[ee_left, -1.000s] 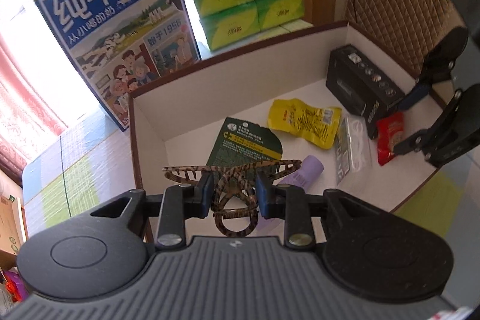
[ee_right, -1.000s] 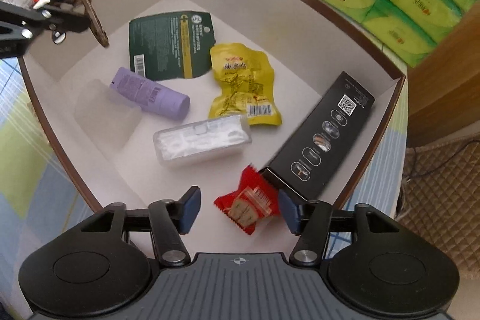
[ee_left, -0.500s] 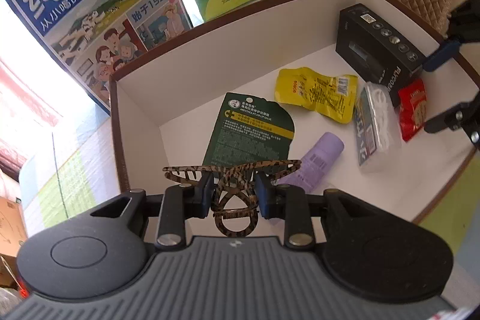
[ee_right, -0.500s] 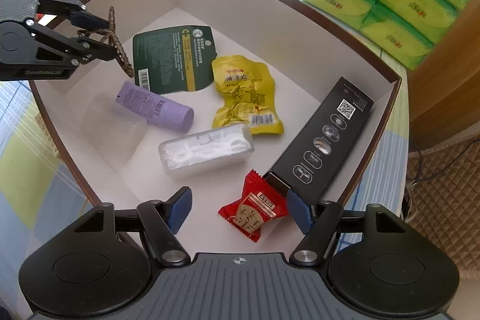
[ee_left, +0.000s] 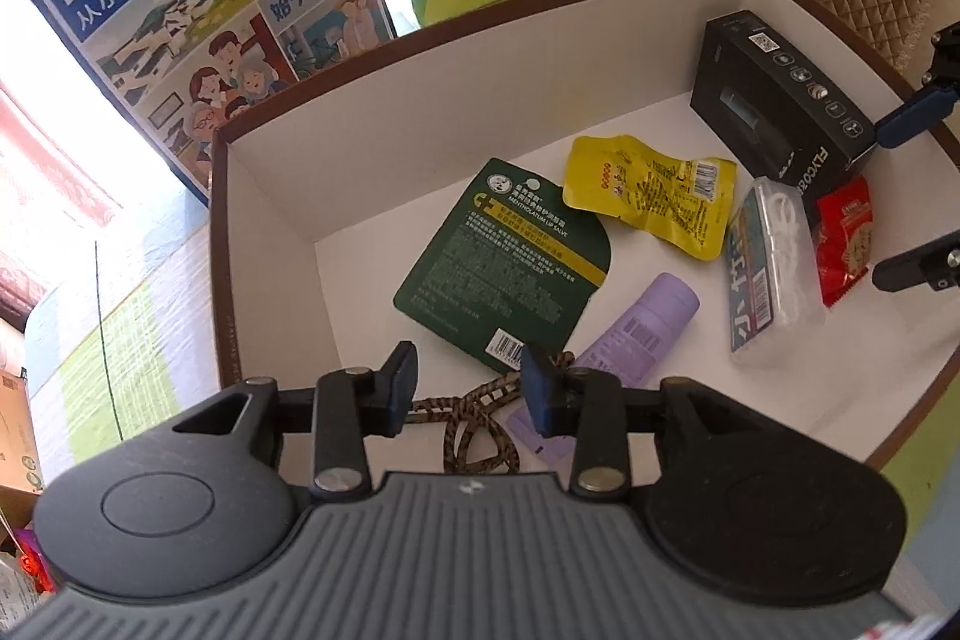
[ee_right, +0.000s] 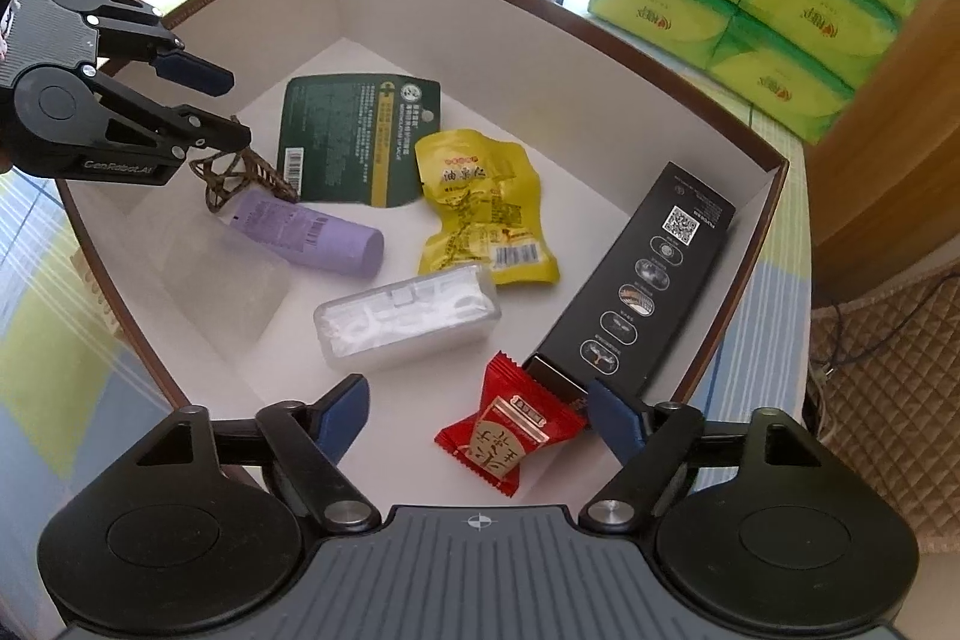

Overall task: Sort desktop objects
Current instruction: 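Open the left gripper to drop the brown hair claw into the box, then move both grippers back out of the box toward the white clip and toothbrush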

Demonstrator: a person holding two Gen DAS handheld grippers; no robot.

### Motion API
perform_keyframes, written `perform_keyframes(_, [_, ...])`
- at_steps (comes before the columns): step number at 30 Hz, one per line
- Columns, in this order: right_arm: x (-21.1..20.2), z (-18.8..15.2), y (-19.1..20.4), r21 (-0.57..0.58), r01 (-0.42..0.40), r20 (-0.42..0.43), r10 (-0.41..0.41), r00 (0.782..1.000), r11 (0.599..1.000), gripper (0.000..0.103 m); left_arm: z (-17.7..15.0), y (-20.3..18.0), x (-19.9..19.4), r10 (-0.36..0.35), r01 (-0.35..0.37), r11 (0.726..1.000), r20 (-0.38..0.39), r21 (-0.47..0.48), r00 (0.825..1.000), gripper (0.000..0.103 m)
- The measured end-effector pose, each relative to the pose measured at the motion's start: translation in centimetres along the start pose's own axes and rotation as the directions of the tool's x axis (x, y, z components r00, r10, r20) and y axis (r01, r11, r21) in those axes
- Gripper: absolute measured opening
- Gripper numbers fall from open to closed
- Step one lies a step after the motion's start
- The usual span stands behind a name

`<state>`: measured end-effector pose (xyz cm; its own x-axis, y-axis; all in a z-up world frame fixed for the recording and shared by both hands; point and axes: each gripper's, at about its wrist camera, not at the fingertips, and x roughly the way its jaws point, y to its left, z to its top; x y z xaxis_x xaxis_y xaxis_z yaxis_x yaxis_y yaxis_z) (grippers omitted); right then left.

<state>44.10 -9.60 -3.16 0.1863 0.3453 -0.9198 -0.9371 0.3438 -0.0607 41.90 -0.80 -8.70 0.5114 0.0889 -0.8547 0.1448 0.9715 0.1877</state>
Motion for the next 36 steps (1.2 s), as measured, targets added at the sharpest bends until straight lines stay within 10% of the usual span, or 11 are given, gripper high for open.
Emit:
perform_keyframes(19, [-1.2, -0.4, 0.6, 0.039, 0.003, 0.035, -0.004, 0.999, 0.999, 0.099, -0.5, -0.2, -3.9, 0.005, -0.004, 0.999, 0.029, -0.04, 1.0, 0.081])
perform_keyframes(36, [-4.0, -1.6, 1.1, 0.149, 0.008, 0.112, -0.025, 0.993, 0.989, 0.101, -2.2, -0.8, -8.9, 0.025, -0.016, 0.993, 0.081, -0.117, 0.996, 0.088])
